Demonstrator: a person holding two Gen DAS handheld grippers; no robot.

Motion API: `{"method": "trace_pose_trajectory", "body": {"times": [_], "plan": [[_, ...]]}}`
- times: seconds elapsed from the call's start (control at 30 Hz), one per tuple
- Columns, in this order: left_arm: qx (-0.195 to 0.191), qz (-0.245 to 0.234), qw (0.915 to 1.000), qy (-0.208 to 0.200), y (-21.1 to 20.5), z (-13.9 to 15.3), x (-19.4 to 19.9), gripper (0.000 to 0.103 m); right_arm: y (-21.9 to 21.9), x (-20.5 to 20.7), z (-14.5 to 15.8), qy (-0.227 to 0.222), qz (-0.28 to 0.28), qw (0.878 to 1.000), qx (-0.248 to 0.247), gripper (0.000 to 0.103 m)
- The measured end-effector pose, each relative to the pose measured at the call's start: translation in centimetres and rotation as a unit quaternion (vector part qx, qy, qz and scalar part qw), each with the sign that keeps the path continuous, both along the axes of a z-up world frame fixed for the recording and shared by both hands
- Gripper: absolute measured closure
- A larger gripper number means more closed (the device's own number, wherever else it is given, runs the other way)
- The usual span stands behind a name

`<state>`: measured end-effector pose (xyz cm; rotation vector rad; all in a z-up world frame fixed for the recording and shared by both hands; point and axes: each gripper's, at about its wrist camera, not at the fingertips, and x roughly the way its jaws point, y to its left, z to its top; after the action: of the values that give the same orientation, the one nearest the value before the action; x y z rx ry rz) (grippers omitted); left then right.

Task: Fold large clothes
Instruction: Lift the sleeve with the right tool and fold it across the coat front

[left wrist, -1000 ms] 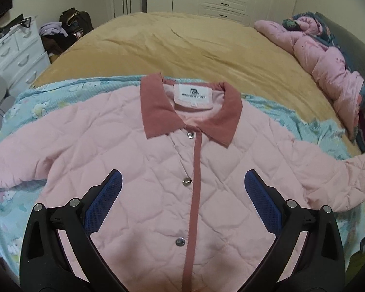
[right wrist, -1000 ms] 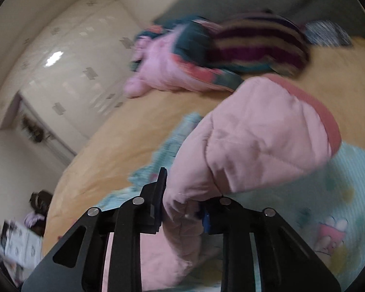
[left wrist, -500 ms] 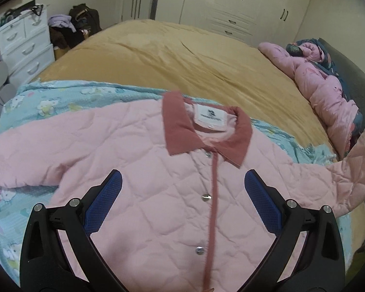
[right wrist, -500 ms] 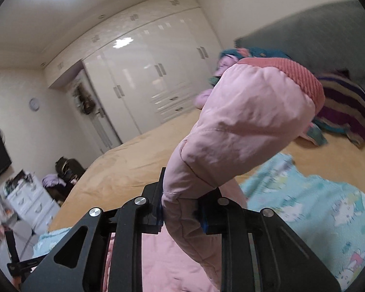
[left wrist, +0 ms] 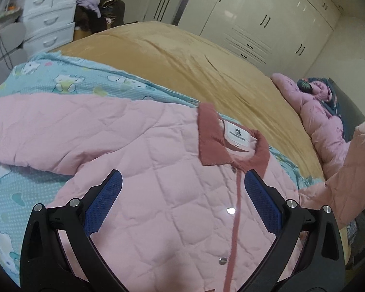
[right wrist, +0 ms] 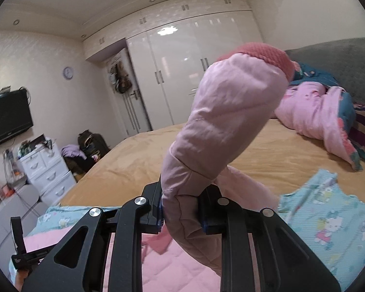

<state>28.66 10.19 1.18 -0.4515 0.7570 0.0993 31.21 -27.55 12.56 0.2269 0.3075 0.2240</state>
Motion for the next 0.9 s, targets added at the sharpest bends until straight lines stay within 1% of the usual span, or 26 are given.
{"method": "trace_pose_trajectory", "body": {"times": [0.17,0.37,0.47,0.6,0.73,0.83,0.9], "plan": [[0.0,0.005,1.0,0.0,1.4,-0.8,-0.1,0.009,4.3,1.1,-0.7,0.007,0.029,1.0,-0.009,0.082],[-0.025,0.004,0.9997,-0.005,3.3,-1.1,-0.3,0.009,9.2,1.9,-3.0,0.028,0.064,0.997,-0.02,0.082],[-0.042,0.01,0.999,-0.015,4.4,-1.1,-0.5,0.009,11.3,2.3,-4.3,0.04,0.081,0.996,-0.026,0.082],[-0.061,0.004,0.9976,-0.03,5.1,-1.1,-0.7,0.009,14.2,2.7,-6.4,0.057,0.099,0.993,-0.043,0.082],[-0.098,-0.012,0.9941,-0.047,5.3,-1.3,-0.6,0.009,17.0,2.7,-8.8,0.069,0.112,0.989,-0.066,0.082],[-0.118,-0.021,0.9911,-0.058,5.0,-1.4,-0.5,0.009,19.3,2.9,-11.7,0.095,0.128,0.984,-0.083,0.082],[-0.146,-0.034,0.9865,-0.067,5.1,-1.6,-0.4,0.009,20.4,3.0,-13.2,0.112,0.139,0.979,-0.095,0.082]]}}
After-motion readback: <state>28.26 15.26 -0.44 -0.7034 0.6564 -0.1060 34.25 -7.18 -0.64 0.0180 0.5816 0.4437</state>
